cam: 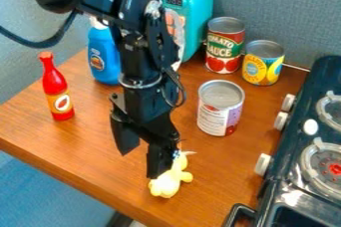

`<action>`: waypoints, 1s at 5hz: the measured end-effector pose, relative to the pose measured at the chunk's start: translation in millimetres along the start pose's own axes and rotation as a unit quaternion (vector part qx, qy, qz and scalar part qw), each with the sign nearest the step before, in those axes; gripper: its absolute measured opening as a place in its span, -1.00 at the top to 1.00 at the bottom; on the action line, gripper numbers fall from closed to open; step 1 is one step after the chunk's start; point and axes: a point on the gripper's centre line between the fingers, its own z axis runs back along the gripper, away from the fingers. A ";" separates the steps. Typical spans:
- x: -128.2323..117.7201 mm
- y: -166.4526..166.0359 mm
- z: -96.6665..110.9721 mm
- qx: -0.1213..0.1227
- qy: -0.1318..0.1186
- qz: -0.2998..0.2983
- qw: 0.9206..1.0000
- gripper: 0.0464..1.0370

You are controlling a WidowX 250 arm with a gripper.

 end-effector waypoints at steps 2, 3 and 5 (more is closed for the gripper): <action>14.7 -1.8 -27.7 -0.014 -0.012 0.034 0.999 -0.93; 21.6 -2.5 -40.3 -0.021 -0.018 0.033 0.999 -0.93; 27.8 3.5 -46.5 -0.003 -0.024 0.074 0.997 -0.26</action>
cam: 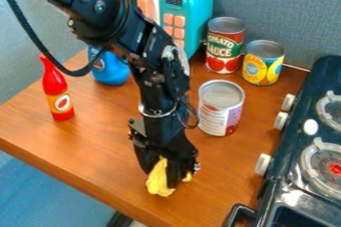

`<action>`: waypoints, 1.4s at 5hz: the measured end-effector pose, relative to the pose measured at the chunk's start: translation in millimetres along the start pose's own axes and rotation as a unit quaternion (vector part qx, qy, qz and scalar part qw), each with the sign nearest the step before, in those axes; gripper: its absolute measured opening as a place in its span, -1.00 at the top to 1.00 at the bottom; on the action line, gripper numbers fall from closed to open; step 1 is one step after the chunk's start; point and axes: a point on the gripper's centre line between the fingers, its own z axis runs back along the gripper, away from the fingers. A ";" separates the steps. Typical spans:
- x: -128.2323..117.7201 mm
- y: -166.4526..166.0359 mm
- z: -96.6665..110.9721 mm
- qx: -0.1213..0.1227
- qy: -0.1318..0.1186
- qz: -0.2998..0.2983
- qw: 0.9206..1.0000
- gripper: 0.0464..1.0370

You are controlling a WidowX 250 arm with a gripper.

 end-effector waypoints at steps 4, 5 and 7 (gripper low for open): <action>-22.5 16.7 77.4 -0.117 -0.086 -0.014 0.989 0.89; -33.6 43.2 81.6 -0.095 -0.044 0.005 0.995 0.89; -24.6 94.0 63.9 -0.051 0.039 0.026 0.998 0.89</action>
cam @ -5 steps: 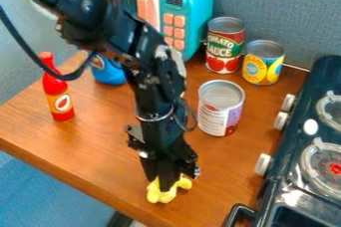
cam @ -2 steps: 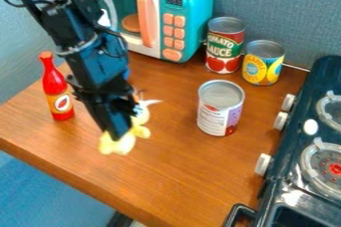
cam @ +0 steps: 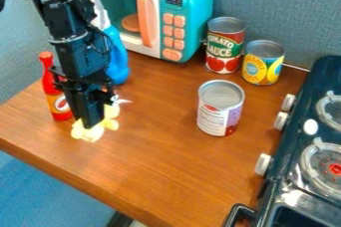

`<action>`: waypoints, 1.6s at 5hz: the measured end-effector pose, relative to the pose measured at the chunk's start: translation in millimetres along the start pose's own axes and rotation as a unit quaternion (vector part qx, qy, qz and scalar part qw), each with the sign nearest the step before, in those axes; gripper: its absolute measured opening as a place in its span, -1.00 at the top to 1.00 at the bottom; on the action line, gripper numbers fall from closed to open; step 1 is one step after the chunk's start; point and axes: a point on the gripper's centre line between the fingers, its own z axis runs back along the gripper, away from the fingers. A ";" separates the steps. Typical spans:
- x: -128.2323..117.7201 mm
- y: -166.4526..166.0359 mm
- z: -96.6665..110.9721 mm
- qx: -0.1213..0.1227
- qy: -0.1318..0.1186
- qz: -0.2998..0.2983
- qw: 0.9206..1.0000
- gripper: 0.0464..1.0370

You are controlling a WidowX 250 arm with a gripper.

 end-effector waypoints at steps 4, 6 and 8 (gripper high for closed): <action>-1.2 48.6 -49.0 0.082 0.112 0.048 0.989 0.84; 0.5 41.1 -37.4 0.077 0.079 0.075 0.991 -0.21; 14.3 -1.6 25.8 0.099 -0.037 0.022 0.994 -0.94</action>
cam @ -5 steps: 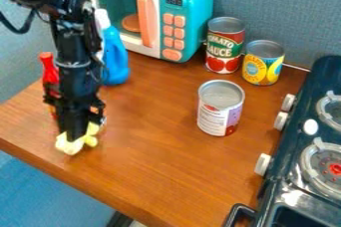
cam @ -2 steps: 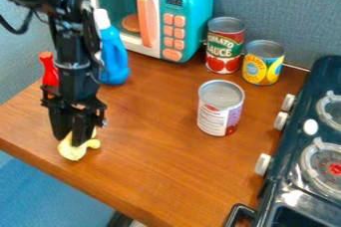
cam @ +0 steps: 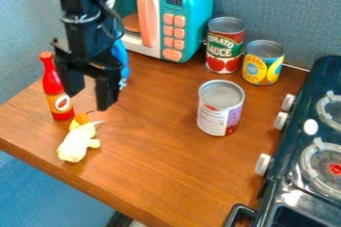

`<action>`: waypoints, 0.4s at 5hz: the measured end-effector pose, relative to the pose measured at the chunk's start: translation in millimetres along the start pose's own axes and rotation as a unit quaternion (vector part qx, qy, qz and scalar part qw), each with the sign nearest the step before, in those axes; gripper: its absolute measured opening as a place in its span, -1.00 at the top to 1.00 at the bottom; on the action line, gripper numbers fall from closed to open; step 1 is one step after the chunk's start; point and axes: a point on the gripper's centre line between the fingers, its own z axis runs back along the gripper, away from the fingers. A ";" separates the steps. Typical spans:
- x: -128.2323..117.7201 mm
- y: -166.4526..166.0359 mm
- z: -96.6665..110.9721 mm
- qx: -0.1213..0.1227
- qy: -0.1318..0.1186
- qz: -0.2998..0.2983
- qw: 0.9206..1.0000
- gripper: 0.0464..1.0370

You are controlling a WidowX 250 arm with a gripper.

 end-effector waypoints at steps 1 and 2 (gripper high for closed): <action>14.2 -24.1 18.4 -0.009 -0.027 -0.036 0.999 -0.93; 41.1 -62.2 11.5 -0.045 -0.020 -0.064 0.997 -0.93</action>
